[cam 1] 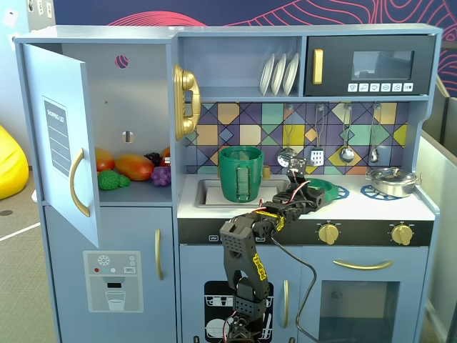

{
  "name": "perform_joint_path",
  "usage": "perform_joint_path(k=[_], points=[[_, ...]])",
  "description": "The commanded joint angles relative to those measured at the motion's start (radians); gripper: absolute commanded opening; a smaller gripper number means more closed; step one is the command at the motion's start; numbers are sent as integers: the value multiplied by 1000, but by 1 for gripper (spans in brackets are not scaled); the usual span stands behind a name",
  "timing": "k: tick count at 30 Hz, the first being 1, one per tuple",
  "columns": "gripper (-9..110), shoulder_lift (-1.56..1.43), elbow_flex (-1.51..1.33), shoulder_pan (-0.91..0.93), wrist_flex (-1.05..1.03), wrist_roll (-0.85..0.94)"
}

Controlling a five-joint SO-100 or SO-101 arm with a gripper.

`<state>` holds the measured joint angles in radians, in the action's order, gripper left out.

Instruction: Pick up the lid from the counter and put it on the green recipient

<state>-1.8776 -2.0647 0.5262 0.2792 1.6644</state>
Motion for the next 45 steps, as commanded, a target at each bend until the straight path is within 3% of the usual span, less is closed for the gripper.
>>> perform_joint_path(k=[1,18,31,45], points=[[0,-61,130,-14,12,9],[0,-299,546,-250,-540,-15],[0,-224,624,-442,-597,31],[0,-149,618,-466,-581,43]])
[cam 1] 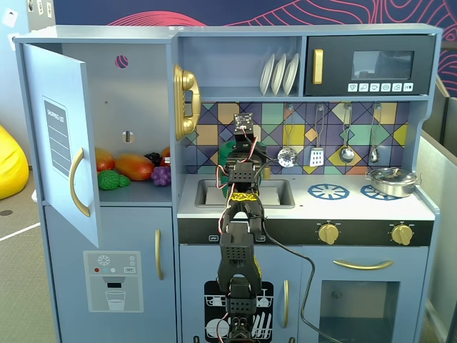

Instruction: Pick up the lid from the counter and put it on the green recipient

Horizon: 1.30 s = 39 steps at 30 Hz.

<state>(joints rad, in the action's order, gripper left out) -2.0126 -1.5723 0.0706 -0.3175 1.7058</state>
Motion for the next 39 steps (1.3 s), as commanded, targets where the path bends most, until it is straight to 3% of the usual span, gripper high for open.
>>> perform_joint_path(k=[1,17,21,26,39], points=[[0,-9,2,-18,9,15],[1,2,-9,-48,43,40],[22,-5,-6,-34,44,15],[36,-12,23,-11,49,9],[37,-213,150,26,-66,41]])
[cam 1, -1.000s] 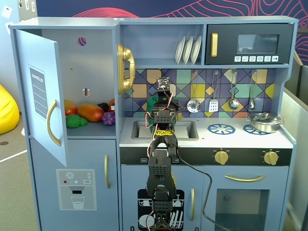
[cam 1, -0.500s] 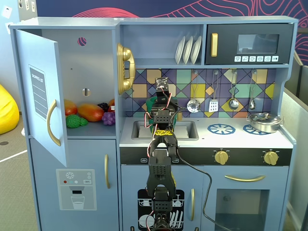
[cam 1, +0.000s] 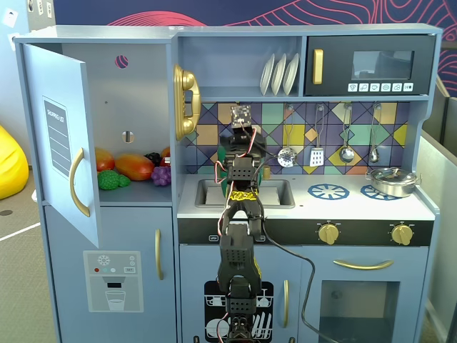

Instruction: Pick up the lid from the counter and put it on the green recipient

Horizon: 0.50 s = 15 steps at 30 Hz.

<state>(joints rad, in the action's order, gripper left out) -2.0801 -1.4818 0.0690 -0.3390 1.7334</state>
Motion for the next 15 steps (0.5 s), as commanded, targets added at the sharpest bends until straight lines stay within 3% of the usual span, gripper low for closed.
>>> perform_joint_path(k=[1,9,15], points=[[36,-195,40,31,-84,12],[30,-701,-431,41,-313,-18],[9,-859,-750,35,-477,-72]])
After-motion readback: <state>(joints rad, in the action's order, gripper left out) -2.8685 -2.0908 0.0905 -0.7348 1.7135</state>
